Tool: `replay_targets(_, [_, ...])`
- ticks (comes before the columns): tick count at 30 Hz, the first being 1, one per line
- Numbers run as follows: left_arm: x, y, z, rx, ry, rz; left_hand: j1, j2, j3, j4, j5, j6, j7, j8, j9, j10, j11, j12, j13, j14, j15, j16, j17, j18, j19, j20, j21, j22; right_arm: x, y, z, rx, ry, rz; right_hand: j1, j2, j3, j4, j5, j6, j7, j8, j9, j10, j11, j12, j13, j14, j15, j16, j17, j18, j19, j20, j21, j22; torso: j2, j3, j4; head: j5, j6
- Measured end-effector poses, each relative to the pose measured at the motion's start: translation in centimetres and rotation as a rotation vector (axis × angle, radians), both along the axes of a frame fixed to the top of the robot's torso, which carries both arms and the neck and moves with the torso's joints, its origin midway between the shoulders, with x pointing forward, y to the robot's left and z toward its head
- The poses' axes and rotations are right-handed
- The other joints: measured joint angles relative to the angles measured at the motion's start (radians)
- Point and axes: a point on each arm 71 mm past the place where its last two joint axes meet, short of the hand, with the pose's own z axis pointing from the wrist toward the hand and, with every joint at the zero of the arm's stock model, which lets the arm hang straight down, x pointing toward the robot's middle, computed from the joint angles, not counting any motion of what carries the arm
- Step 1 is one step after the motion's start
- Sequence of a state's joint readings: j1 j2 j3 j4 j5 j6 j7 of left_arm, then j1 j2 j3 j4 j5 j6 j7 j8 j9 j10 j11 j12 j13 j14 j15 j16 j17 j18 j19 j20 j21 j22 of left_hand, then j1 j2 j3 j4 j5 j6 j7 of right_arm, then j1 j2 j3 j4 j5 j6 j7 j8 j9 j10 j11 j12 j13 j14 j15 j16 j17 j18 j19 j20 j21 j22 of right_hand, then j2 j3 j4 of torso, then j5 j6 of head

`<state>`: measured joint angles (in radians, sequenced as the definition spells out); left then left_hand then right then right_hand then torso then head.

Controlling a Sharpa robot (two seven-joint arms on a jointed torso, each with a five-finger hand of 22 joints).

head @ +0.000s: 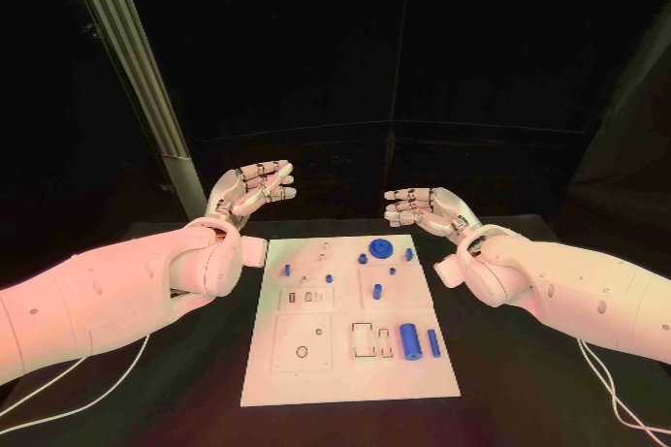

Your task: Assemble the parts on the task board

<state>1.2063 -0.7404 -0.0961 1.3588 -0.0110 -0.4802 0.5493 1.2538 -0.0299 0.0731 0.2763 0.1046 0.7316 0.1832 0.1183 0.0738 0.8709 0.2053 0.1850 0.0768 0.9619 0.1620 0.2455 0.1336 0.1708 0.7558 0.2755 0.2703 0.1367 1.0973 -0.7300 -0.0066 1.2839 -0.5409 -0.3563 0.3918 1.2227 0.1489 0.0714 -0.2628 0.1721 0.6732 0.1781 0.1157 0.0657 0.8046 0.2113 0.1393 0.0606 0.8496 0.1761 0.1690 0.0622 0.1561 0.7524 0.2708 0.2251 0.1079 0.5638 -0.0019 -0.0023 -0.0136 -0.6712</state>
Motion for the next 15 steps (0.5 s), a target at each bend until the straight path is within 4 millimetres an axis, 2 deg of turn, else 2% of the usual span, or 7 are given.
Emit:
replay_targets(1, [-0.1, 0.0, 0.1, -0.003, 0.000, -0.006, 0.005, 0.005, -0.007, -0.004, 0.000, 0.056, 0.008, 0.011, 0.004, 0.028, -0.007, 0.008, 0.000, 0.031, -0.010, 0.010, 0.008, 0.000, 0.026, -0.007, 0.011, 0.003, 0.1, -0.1, 0.3, -0.019, -0.015, 0.004, 0.006, 0.001, 0.003, -0.003, 0.000, 0.032, 0.005, 0.004, 0.001, 0.030, -0.006, 0.001, 0.000, 0.034, -0.008, 0.006, 0.001, 0.000, 0.027, -0.006, 0.011, 0.003, 0.004, 0.0000, 0.0012, -0.001, 0.002])
replay_targets(3, [-0.4, 0.1, 0.2, -0.008, 0.001, -0.020, 0.012, 0.012, -0.018, -0.014, 0.000, 0.120, 0.025, 0.027, 0.007, 0.076, -0.022, 0.017, 0.000, 0.086, -0.027, 0.026, 0.025, 0.000, 0.074, -0.021, 0.032, 0.011, 0.5, -0.1, 0.9, -0.062, -0.051, 0.014, 0.015, 0.004, 0.009, -0.009, -0.004, 0.090, 0.014, 0.008, 0.002, 0.085, -0.019, 0.007, 0.000, 0.099, -0.026, 0.015, 0.004, 0.000, 0.077, -0.020, 0.033, 0.008, 0.010, 0.0003, 0.0025, -0.002, 0.005])
replay_targets(5, [-0.7, 0.1, 0.3, -0.010, 0.002, -0.031, 0.019, 0.019, -0.028, -0.024, 0.000, 0.155, 0.034, 0.030, 0.007, 0.118, -0.035, 0.020, 0.001, 0.137, -0.043, 0.040, 0.046, 0.000, 0.121, -0.038, 0.053, 0.017, 0.9, -0.1, 1.6, -0.100, -0.082, 0.024, 0.022, -0.001, 0.015, -0.015, -0.004, 0.140, 0.023, 0.012, 0.002, 0.137, -0.032, 0.007, 0.000, 0.159, -0.043, 0.022, 0.007, 0.002, 0.123, -0.036, 0.054, 0.014, 0.018, 0.0010, 0.0037, -0.003, 0.010])
replay_targets(6, [-0.9, 0.1, 0.4, -0.012, 0.003, -0.040, 0.025, 0.025, -0.035, -0.031, -0.004, 0.174, 0.033, 0.030, 0.006, 0.142, -0.044, 0.020, 0.001, 0.170, -0.053, 0.051, 0.062, 0.000, 0.151, -0.049, 0.065, 0.022, 1.1, 0.0, 2.0, -0.128, -0.103, 0.032, 0.027, -0.006, 0.019, -0.019, -0.004, 0.166, 0.029, 0.015, 0.002, 0.164, -0.039, 0.007, 0.000, 0.193, -0.053, 0.023, 0.010, 0.015, 0.149, -0.045, 0.067, 0.017, 0.023, 0.0012, 0.0044, -0.004, 0.011])
replay_targets(8, [-1.2, 0.0, 0.5, -0.016, 0.005, -0.055, 0.032, 0.030, -0.046, -0.042, -0.004, 0.196, 0.028, 0.030, 0.003, 0.172, -0.055, 0.020, 0.001, 0.213, -0.067, 0.065, 0.088, 0.000, 0.190, -0.063, 0.081, 0.027, 1.3, 0.1, 2.5, -0.173, -0.131, 0.045, 0.030, -0.009, 0.029, -0.022, -0.004, 0.205, 0.036, 0.015, 0.002, 0.207, -0.051, 0.007, 0.000, 0.249, -0.068, 0.030, 0.014, 0.015, 0.190, -0.061, 0.090, 0.024, 0.033, 0.0017, 0.0065, -0.007, 0.017])
replay_targets(12, [-2.1, -0.3, 0.8, -0.024, 0.010, -0.093, 0.044, 0.032, -0.062, -0.059, -0.004, 0.219, 0.019, 0.030, -0.004, 0.205, -0.065, 0.015, 0.001, 0.266, -0.084, 0.088, 0.134, 0.000, 0.237, -0.080, 0.099, 0.034, 1.8, 0.4, 3.5, -0.292, -0.196, 0.079, 0.045, -0.024, 0.048, -0.025, 0.005, 0.263, 0.026, 0.015, 0.002, 0.279, -0.073, -0.009, 0.001, 0.361, -0.100, 0.050, 0.029, 0.015, 0.269, -0.093, 0.144, 0.045, 0.055, 0.0019, 0.0099, -0.011, 0.028])
replay_targets(15, [-2.9, -0.7, 1.1, -0.031, 0.016, -0.124, 0.045, 0.034, -0.073, -0.070, -0.004, 0.224, 0.016, 0.021, -0.006, 0.212, -0.071, 0.000, 0.001, 0.291, -0.091, 0.107, 0.167, 0.000, 0.262, -0.090, 0.112, 0.039, 2.0, 1.0, 4.2, -0.403, -0.246, 0.107, 0.059, -0.038, 0.058, -0.026, 0.012, 0.293, 0.016, 0.008, 0.002, 0.320, -0.087, -0.017, 0.001, 0.447, -0.124, 0.078, 0.048, 0.015, 0.329, -0.119, 0.194, 0.067, 0.073, -0.0001, 0.0137, -0.017, 0.036])
